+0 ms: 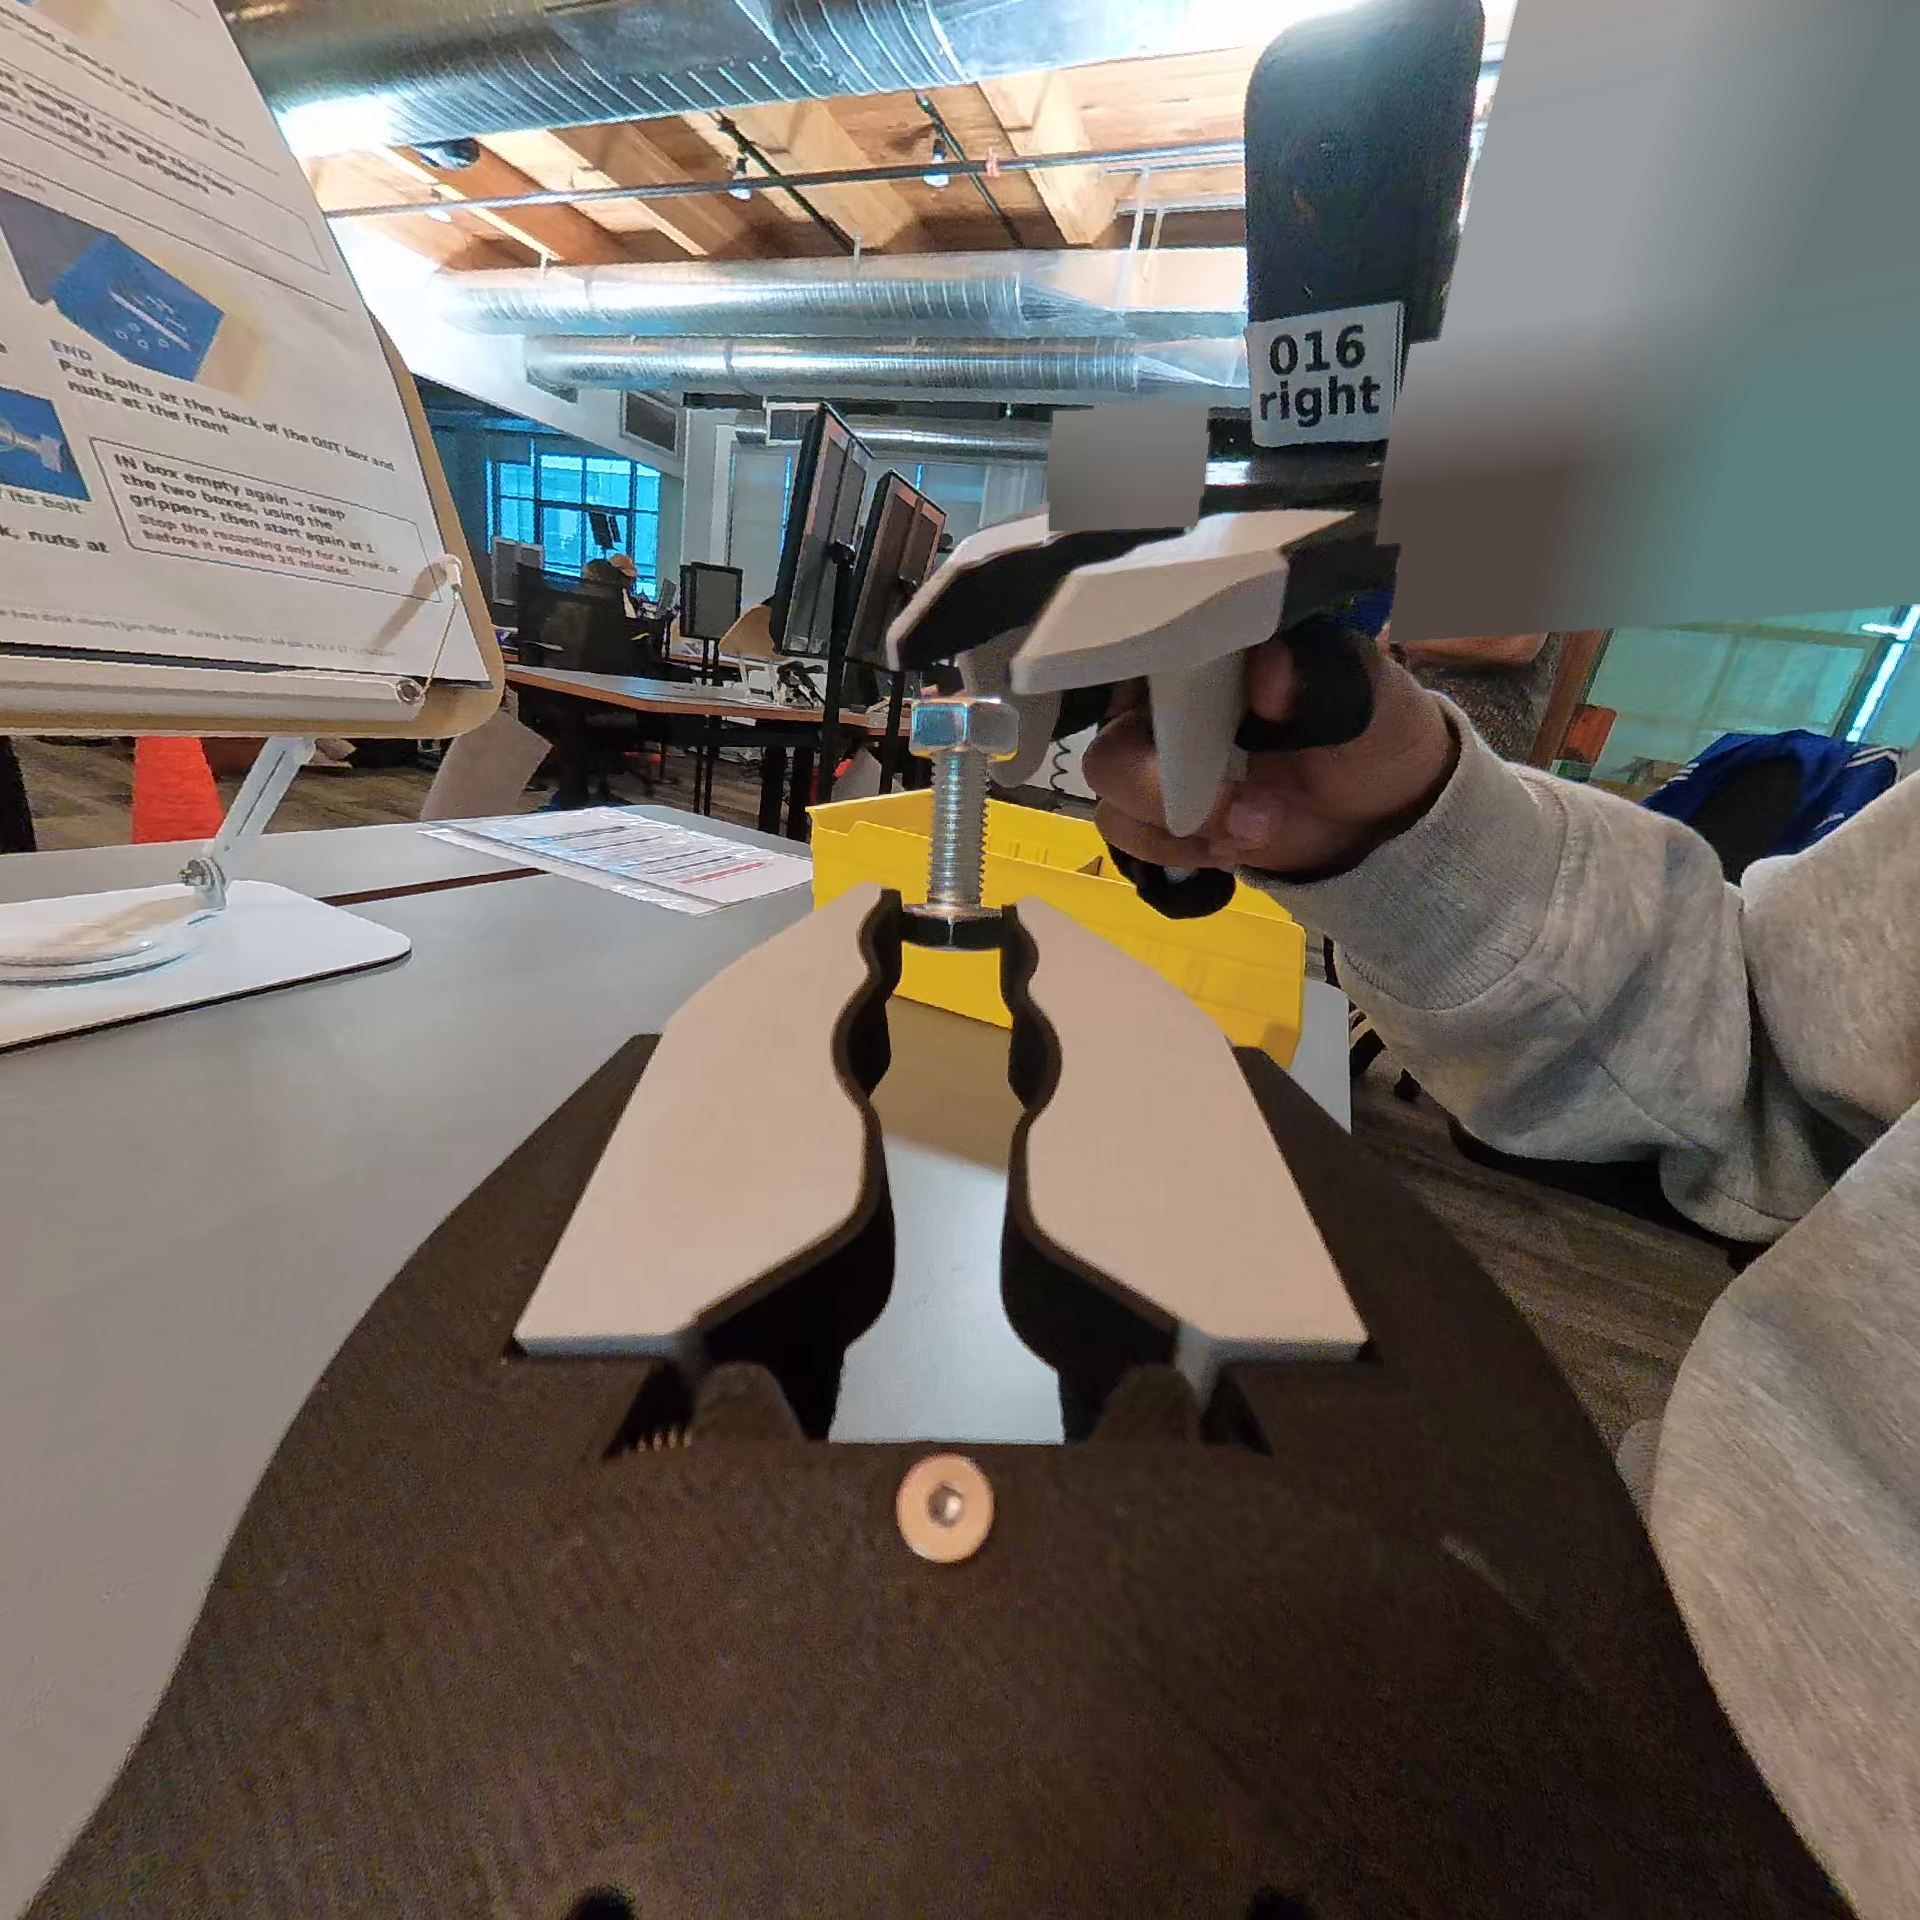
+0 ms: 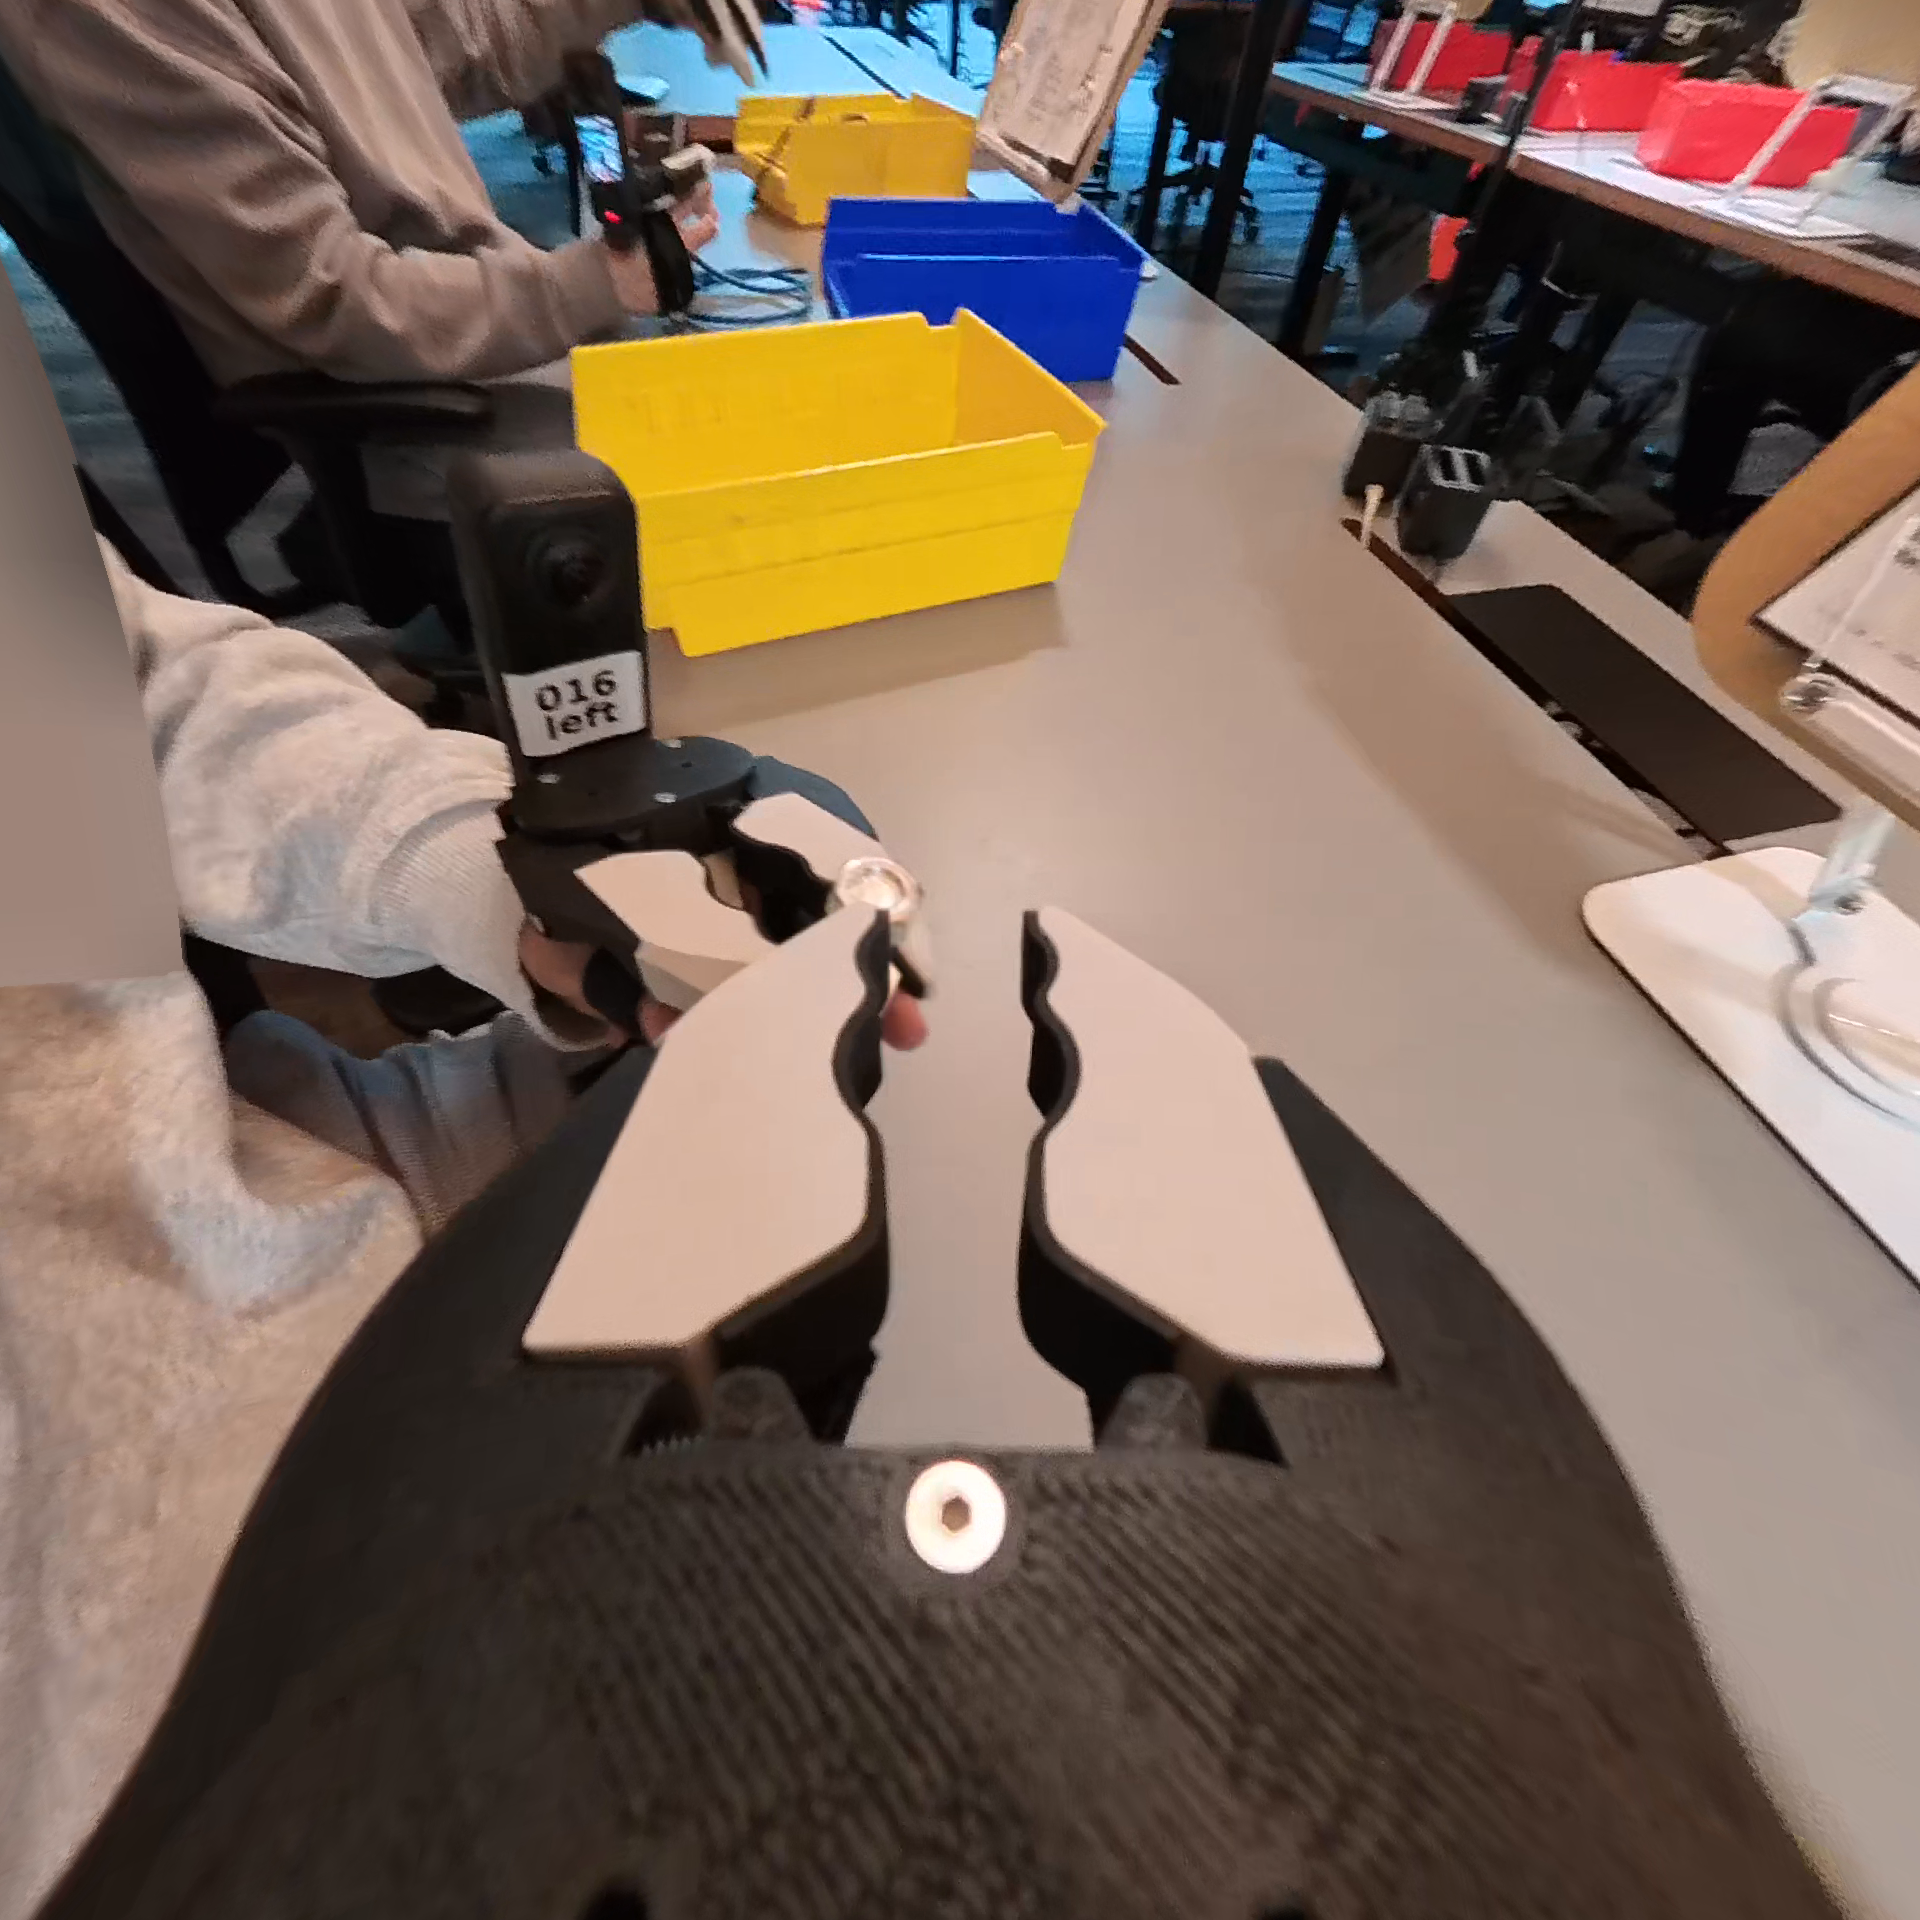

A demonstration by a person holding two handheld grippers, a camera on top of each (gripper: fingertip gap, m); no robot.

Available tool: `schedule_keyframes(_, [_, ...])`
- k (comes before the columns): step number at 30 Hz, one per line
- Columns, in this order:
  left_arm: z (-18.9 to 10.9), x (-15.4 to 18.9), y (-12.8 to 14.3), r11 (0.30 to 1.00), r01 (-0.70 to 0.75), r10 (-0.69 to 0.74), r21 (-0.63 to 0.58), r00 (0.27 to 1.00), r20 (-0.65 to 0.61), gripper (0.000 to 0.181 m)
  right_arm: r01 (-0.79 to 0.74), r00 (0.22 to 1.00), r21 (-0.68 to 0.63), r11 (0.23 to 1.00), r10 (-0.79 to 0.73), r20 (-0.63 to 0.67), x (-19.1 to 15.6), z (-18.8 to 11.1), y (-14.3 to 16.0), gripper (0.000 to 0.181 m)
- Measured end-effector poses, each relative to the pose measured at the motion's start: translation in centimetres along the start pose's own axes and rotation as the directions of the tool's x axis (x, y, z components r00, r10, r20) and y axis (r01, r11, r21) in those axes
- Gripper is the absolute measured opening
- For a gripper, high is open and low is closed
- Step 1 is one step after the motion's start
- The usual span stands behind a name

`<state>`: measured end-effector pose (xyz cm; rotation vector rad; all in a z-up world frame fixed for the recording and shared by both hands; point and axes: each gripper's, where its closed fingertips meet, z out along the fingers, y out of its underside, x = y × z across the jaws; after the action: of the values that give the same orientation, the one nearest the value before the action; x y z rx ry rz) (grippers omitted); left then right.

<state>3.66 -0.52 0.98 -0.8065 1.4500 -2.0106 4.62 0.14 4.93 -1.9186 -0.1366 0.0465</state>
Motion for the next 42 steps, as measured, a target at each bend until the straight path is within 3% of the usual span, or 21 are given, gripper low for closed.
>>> schedule_keyframes(4, [0.0, 0.0, 0.0, 1.0, 0.003, -0.003, -0.001, 1.0, 0.0, 0.019, 0.01, 0.999, -0.018, 1.0, -0.009, 0.054, -1.3, 0.7, 0.3, 0.031])
schedule_keyframes(8, [0.1, 0.2, 0.1, 1.0, -0.011, 0.011, -0.005, 1.0, -0.009, 0.019, 0.055, 0.998, -0.079, 0.995, -0.056, -0.002, -0.7, 1.2, 1.4, 0.031])
schedule_keyframes(12, [0.1, 0.1, 0.0, 1.0, -0.008, 0.008, -0.002, 1.0, -0.007, 0.019, 0.006, 0.999, -0.088, 0.996, -0.009, -0.035, 0.8, 0.6, 1.8, 0.024])
schedule_keyframes(16, [0.1, -0.1, 0.2, 1.0, -0.009, 0.009, -0.01, 1.0, 0.001, 0.019, -0.041, 0.998, -0.062, 0.997, 0.043, 0.039, -0.1, 0.7, 1.5, 0.026])
schedule_keyframes(22, [0.1, -0.2, 0.3, 1.0, -0.008, 0.008, -0.017, 1.0, 0.005, 0.019, 0.011, 0.999, -0.081, 0.997, -0.007, 0.045, -1.2, 1.5, 1.8, 0.029])
schedule_keyframes(32, [0.0, 0.0, -0.5, 1.0, 0.008, -0.008, 0.018, 1.0, -0.014, 0.019, -0.09, 0.989, 0.09, 0.992, 0.078, 0.125, -2.0, 2.5, 1.4, 0.01])
schedule_keyframes(42, [0.4, 0.1, 1.4, 0.984, -0.124, 0.125, -0.128, 0.992, -0.007, 0.027, -0.037, 0.992, 0.031, 0.999, 0.033, 0.121, -1.7, 2.3, 2.3, 0.01])
